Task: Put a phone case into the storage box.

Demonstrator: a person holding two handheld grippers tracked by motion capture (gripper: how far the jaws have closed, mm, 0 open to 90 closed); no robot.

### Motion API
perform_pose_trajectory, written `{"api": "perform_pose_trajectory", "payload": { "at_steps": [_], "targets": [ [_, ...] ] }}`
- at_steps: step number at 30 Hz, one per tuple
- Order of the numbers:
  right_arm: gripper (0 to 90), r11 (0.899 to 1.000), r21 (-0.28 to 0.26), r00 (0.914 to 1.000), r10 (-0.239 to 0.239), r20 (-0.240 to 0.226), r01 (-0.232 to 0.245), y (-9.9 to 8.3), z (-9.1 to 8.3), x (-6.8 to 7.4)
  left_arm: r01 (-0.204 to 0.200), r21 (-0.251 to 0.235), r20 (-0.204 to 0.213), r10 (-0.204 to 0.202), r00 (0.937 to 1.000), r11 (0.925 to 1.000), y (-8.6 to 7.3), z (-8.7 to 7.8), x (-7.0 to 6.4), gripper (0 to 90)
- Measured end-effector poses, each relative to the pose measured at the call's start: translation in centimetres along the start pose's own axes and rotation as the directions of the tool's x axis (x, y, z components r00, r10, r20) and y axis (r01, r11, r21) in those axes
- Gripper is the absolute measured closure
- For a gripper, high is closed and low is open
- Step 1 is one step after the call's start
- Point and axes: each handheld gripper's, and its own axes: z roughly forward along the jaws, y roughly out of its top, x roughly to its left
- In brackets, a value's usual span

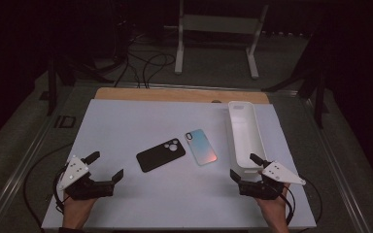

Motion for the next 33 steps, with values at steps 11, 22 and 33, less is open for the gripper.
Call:
{"api": "perform_pose_trajectory", "payload": {
  "at_steps": [11, 22, 33],
  "targets": [
    [8.3, 1.0, 0.031, 0.9999, -0.002, 0.012, 0.002, -0.1, 0.4, 0.2, 0.004, 0.005, -0.017, -0.004, 0.9999, 1.0, -0.3, 0.2, -0.1, 0.0],
    [8.3, 0.998, 0.06, 0.9997, -0.024, -0.003, 0.024, 1.5, 0.8, 0.8, 0.002, 0.03, -0.022, -0.001, 0.9998, 0.9996, -0.6, 0.7, -0.4, 0.0],
    [8.4, 0.994, 0.104, 0.9996, -0.022, -0.016, 0.023, 3.5, 2.1, 0.6, -0.002, 0.045, -0.019, 0.002, 0.9998, 0.999, -0.8, 1.0, -0.5, 0.0]
  ]
}}
